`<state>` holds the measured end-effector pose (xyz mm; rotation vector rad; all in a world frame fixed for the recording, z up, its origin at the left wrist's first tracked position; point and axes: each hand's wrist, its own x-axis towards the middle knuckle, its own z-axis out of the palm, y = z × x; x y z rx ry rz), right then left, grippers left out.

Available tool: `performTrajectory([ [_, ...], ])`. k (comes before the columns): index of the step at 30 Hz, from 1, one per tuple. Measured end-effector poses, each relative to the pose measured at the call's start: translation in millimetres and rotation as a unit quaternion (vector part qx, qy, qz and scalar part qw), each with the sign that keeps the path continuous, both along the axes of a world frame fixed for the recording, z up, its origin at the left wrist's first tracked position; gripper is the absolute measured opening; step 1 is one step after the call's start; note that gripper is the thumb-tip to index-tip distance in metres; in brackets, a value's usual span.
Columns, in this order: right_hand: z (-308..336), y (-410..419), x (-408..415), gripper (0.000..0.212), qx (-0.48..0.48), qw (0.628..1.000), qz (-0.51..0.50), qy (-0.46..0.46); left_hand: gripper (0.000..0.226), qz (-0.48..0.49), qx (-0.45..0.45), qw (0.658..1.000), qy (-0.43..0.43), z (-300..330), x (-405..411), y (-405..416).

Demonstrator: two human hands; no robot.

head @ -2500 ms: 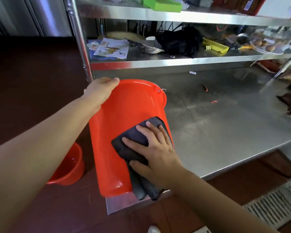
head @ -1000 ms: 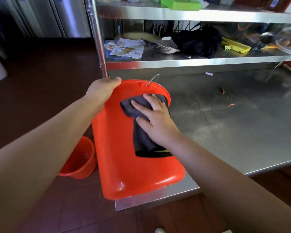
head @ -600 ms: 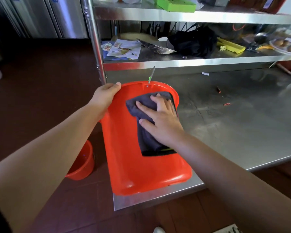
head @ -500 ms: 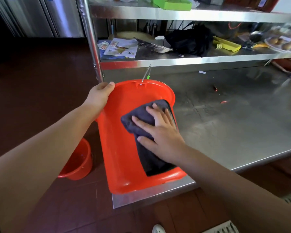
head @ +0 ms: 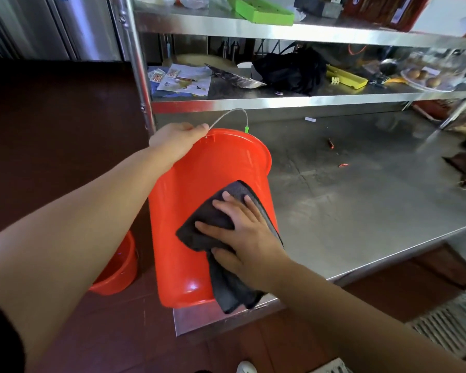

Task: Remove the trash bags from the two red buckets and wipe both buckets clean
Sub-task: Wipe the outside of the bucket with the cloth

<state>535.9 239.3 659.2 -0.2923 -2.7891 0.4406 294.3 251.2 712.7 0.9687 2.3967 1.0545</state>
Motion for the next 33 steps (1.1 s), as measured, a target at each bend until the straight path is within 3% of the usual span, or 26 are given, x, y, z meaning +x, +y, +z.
performTrajectory([
  [5, 8, 44, -47, 0.044, -0.039, 0.995, -0.068, 0.069, 0.054, -0.004, -0.021, 1.0, 0.016, -1, -7, -3],
  [8, 16, 70, -78, 0.04, -0.066, 0.988, -0.105, 0.088, 0.065, 0.006, 0.004, 0.999, -0.032, 0, -11, -11],
  [13, 23, 82, -104, 0.039, -0.077, 0.988, -0.118, 0.066, 0.064, 0.036, 0.098, 0.986, -0.133, -11, -22, -25],
  [18, 17, 51, -91, 0.042, -0.018, 0.996, -0.078, 0.047, 0.034, 0.058, 0.138, 0.974, -0.168, -23, -34, -42],
  [20, 14, 37, -74, 0.043, -0.014, 0.998, -0.05, 0.045, 0.031, 0.064, 0.16, 0.97, -0.173, -28, -36, -47],
  [23, 8, 19, -45, 0.046, -0.019, 0.999, -0.012, 0.025, 0.027, 0.083, 0.163, 0.979, -0.093, -36, -40, -54],
  [29, -6, -8, 11, 0.05, -0.042, 0.998, 0.042, -0.002, 0.046, 0.1, 0.183, 0.978, 0.03, -37, -43, -65],
  [33, -3, -11, 23, 0.05, -0.049, 0.998, 0.045, -0.002, 0.048, 0.018, 0.173, 0.952, 0.25, -18, -34, -61],
])
